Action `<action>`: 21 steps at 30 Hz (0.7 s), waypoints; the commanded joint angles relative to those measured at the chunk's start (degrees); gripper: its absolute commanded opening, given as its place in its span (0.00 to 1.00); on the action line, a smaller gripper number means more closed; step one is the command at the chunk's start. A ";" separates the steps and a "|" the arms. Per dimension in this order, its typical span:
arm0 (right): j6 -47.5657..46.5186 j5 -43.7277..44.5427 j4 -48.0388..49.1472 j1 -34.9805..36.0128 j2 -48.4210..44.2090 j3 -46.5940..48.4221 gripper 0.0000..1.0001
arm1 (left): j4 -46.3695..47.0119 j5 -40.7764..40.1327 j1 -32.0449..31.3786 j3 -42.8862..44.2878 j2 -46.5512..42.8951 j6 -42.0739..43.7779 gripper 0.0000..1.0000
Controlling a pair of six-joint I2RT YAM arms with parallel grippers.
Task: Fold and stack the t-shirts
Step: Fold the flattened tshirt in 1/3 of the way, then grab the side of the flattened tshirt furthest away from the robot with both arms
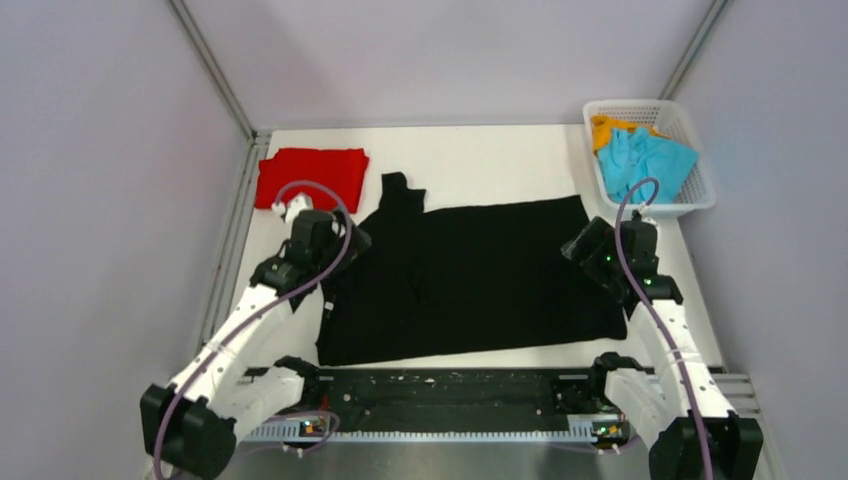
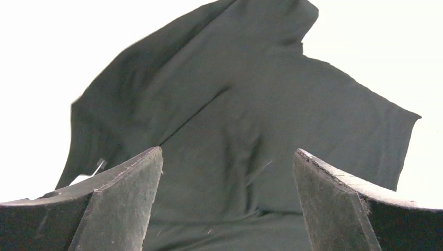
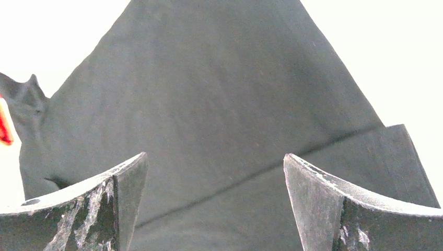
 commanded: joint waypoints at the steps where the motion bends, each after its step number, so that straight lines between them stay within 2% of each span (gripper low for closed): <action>1: -1.11 -0.27 6.06 4.50 2.63 6.36 0.99 | 9.15 1.04 0.24 14.96 13.15 14.32 0.99; 5: -2.73 8.72 6.81 13.27 11.74 13.03 0.99 | 10.30 6.04 0.95 31.24 31.19 25.47 0.99; 9: -2.43 10.05 10.09 13.92 16.96 15.73 0.99 | 6.47 7.37 1.32 51.42 51.26 35.81 0.99; 10: -2.35 10.15 10.97 13.89 17.82 15.96 0.99 | 5.20 7.15 1.50 56.27 54.03 37.82 0.99; 12: -2.72 10.49 12.42 13.92 19.41 16.42 0.99 | 2.51 7.62 2.08 65.05 63.80 40.26 0.99; 15: -3.45 12.27 12.83 13.88 21.85 17.12 0.99 | -1.38 10.15 3.20 76.49 73.77 41.56 0.98; 18: -4.13 13.40 12.70 13.91 24.27 17.49 0.99 | -2.73 12.64 3.91 82.37 80.19 41.42 0.93; 21: -4.44 13.94 12.66 13.88 26.56 17.50 0.99 | -1.39 15.92 4.03 82.51 82.82 41.01 0.85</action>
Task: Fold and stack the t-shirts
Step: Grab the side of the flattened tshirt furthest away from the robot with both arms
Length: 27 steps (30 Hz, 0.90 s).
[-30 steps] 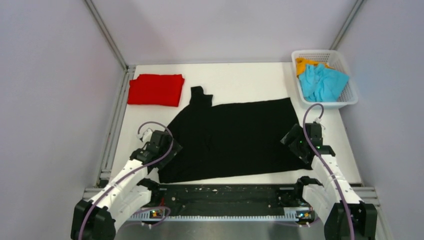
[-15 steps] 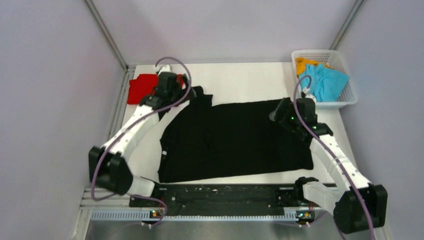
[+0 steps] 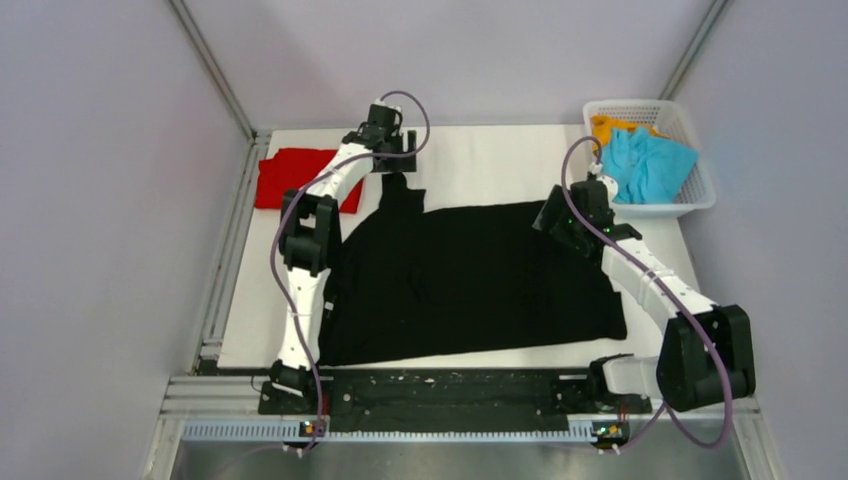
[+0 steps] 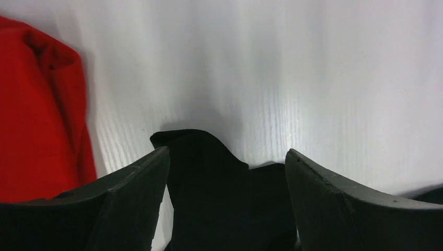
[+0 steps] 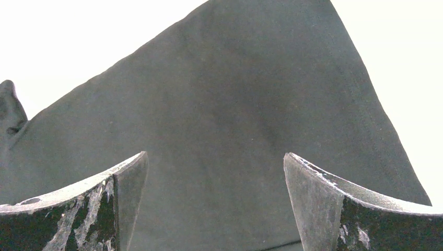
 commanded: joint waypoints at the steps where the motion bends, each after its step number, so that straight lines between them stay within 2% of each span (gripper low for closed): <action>1: -1.51 2.77 2.13 0.14 2.74 2.62 0.99 | -1.70 5.31 0.71 3.01 2.10 1.66 0.81; 9: -1.61 3.93 1.68 0.15 5.44 2.33 0.99 | -2.72 5.55 0.69 1.24 3.43 0.59 0.42; 12: -1.68 4.16 1.47 0.18 5.82 2.35 0.99 | -3.12 5.33 0.70 -0.10 2.28 0.33 0.35; 15: -1.70 4.94 1.37 0.17 5.81 2.16 0.99 | -1.98 5.43 0.70 -3.08 0.27 0.38 0.10; 17: -1.79 5.17 1.39 0.15 5.94 2.28 0.99 | -1.74 5.37 0.70 -4.09 -0.76 0.42 0.00; 21: -3.16 4.89 -0.34 0.15 6.52 4.48 0.99 | -1.21 7.28 0.73 -4.54 -3.07 1.00 0.00; 27: -3.86 7.69 -7.90 0.18 10.53 12.68 0.98 | 1.88 15.59 0.70 -6.65 -7.22 5.18 0.00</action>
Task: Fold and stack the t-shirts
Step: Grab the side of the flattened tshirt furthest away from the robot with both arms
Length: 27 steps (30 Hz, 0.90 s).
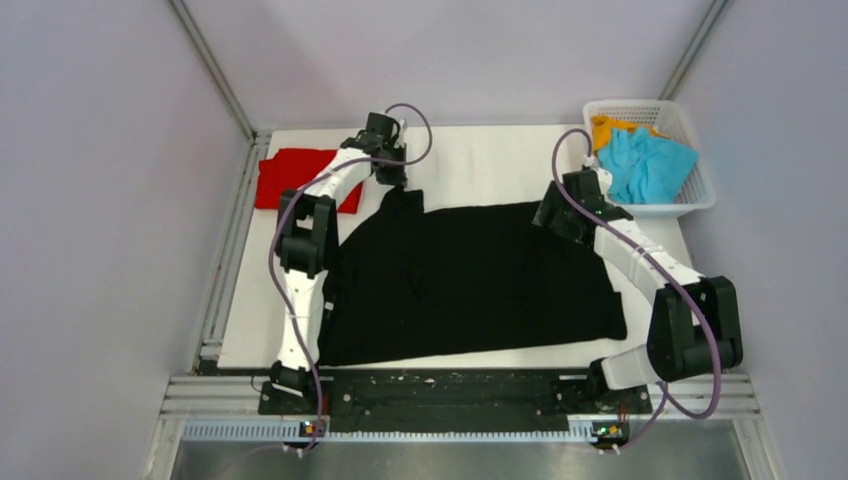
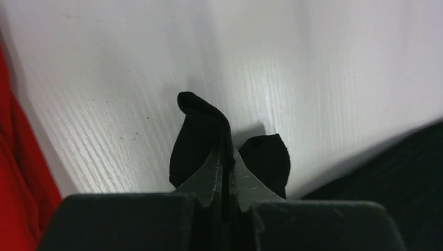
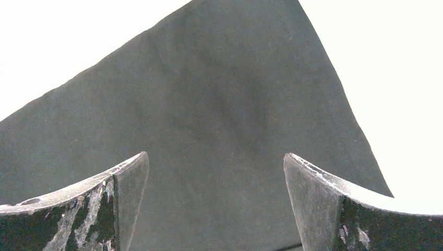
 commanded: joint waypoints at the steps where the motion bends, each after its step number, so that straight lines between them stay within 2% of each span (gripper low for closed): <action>1: -0.86 4.68 -6.09 0.12 3.81 9.86 0.99 | 4.84 8.03 0.06 -2.40 -8.34 4.21 0.00; 7: 0.98 9.21 -8.66 0.09 13.04 20.06 0.98 | 9.25 14.08 0.08 -11.67 -13.57 8.14 0.00; 12: 1.65 13.45 -13.66 -0.04 27.63 33.66 0.98 | 11.70 15.82 0.10 -17.47 -17.31 9.59 0.00; 17: 3.10 17.83 -18.01 -0.34 40.59 46.89 0.96 | 12.03 7.74 0.01 -18.79 -19.09 1.95 0.00; 19: 4.08 17.58 -18.07 -0.82 43.93 50.04 0.95 | 13.27 6.92 0.05 -19.74 -19.48 -0.38 0.00; 23: 5.27 16.75 -18.07 -1.44 47.94 53.87 0.92 | 14.75 2.49 0.06 -20.42 -19.93 -3.65 0.00; 27: 5.16 17.10 -18.02 -1.53 49.03 52.86 0.89 | 15.92 1.85 0.01 -21.28 -20.27 -4.70 0.00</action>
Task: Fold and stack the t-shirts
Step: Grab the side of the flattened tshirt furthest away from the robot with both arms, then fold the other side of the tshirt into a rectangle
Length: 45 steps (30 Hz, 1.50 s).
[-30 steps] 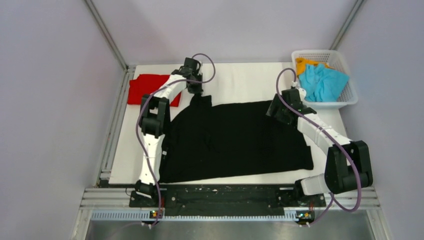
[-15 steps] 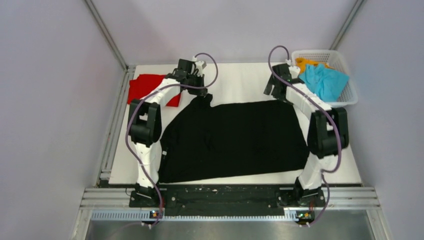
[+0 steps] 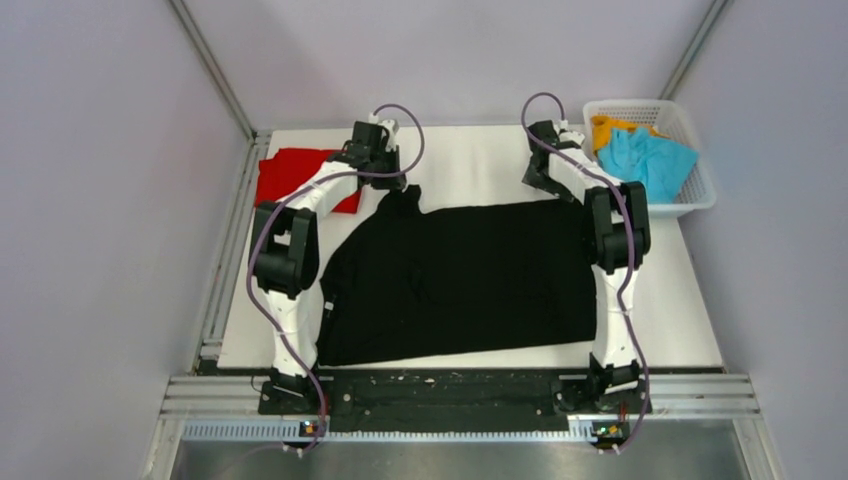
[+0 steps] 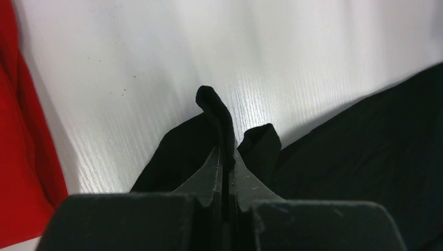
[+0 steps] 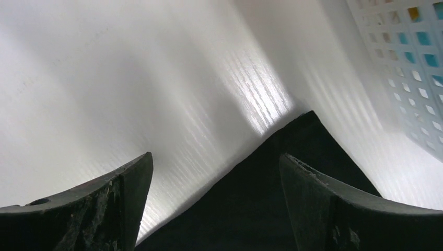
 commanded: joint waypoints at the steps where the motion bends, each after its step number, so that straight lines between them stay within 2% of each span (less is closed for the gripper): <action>1: 0.94 1.62 -1.23 -0.58 0.46 1.18 0.88 | 3.98 -2.42 0.01 -0.89 -3.92 -3.47 0.00; 8: 1.90 2.12 -0.43 -0.55 -4.28 -7.95 0.76 | 3.92 -3.79 0.03 -2.97 -5.36 -6.32 0.00; 15: 2.44 4.01 3.31 -0.64 -11.11 -16.73 0.61 | 6.65 -2.27 0.02 -10.39 -9.78 -9.27 0.00; 22: 0.62 1.88 8.65 -1.26 -12.36 -19.86 0.28 | 9.36 -1.66 0.01 -15.17 -13.61 -10.18 0.00; 24: 0.36 0.96 9.68 -1.24 -12.46 -20.31 0.13 | 9.44 -1.13 0.01 -15.65 -14.05 -10.55 0.00; 26: 0.35 0.81 11.62 -1.29 -13.41 -21.85 0.01 | 10.05 -0.63 0.01 -16.48 -14.60 -10.72 0.00; 32: -4.29 -1.11 19.38 -0.51 -18.88 -26.00 0.00 | 10.12 -0.37 -0.12 -18.73 -16.90 -11.53 0.00; 38: -6.10 -0.99 20.43 1.45 -27.60 -31.39 0.00 | 10.11 -1.97 -0.68 -23.46 -23.14 -12.74 0.00; 41: -5.44 -1.10 20.38 2.37 -32.18 -35.55 0.00 | 7.81 -5.53 -1.90 -26.00 -27.24 -14.18 0.00; 45: -5.41 -0.90 20.28 3.81 -38.42 -40.46 0.00 | 1.92 -14.83 -4.87 -29.42 -33.87 -16.71 0.00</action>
